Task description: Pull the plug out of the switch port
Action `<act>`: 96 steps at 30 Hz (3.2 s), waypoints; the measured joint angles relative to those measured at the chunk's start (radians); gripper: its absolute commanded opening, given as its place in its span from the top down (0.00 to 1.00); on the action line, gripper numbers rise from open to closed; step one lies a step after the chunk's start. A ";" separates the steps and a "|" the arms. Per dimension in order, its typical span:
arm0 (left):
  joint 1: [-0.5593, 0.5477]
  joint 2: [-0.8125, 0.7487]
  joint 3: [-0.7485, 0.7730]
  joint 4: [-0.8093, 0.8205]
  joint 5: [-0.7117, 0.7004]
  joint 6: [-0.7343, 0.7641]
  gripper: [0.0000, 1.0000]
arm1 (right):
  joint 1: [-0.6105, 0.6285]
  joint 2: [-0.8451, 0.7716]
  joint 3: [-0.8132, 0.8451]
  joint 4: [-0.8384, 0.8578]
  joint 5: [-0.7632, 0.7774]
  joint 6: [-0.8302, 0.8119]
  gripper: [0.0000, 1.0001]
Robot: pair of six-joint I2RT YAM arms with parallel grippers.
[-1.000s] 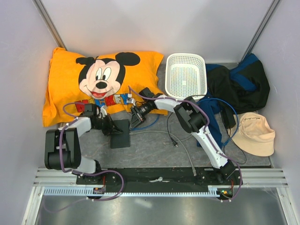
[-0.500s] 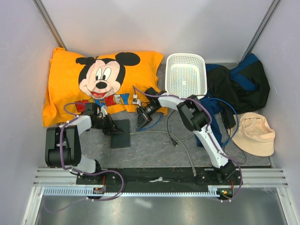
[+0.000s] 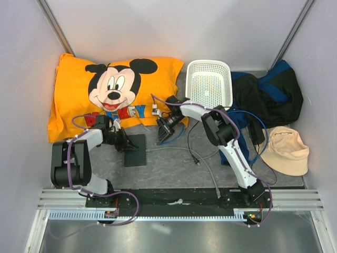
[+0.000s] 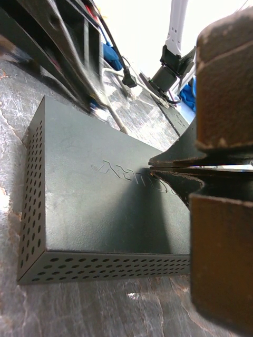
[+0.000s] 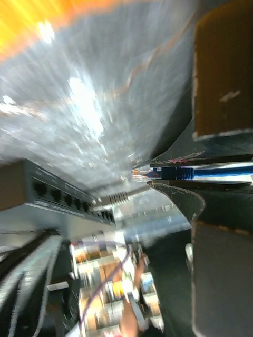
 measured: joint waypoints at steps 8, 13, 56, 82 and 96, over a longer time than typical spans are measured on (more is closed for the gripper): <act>-0.007 -0.008 0.003 0.000 -0.014 0.002 0.98 | -0.039 -0.046 0.256 0.027 0.155 -0.020 1.00; -0.014 -0.035 0.003 0.005 -0.057 0.006 0.98 | -0.039 -0.253 0.266 0.102 0.164 0.045 1.00; -0.009 -0.157 -0.047 0.115 -0.212 0.058 0.98 | -0.300 -1.158 -0.420 0.097 1.066 -0.299 1.00; -0.008 -0.208 -0.086 0.137 -0.224 0.058 0.98 | -0.349 -0.771 -0.401 0.230 1.087 -0.122 0.54; -0.008 -0.215 -0.090 0.137 -0.225 0.058 0.98 | -0.280 -0.800 -0.352 0.230 0.800 -0.105 0.23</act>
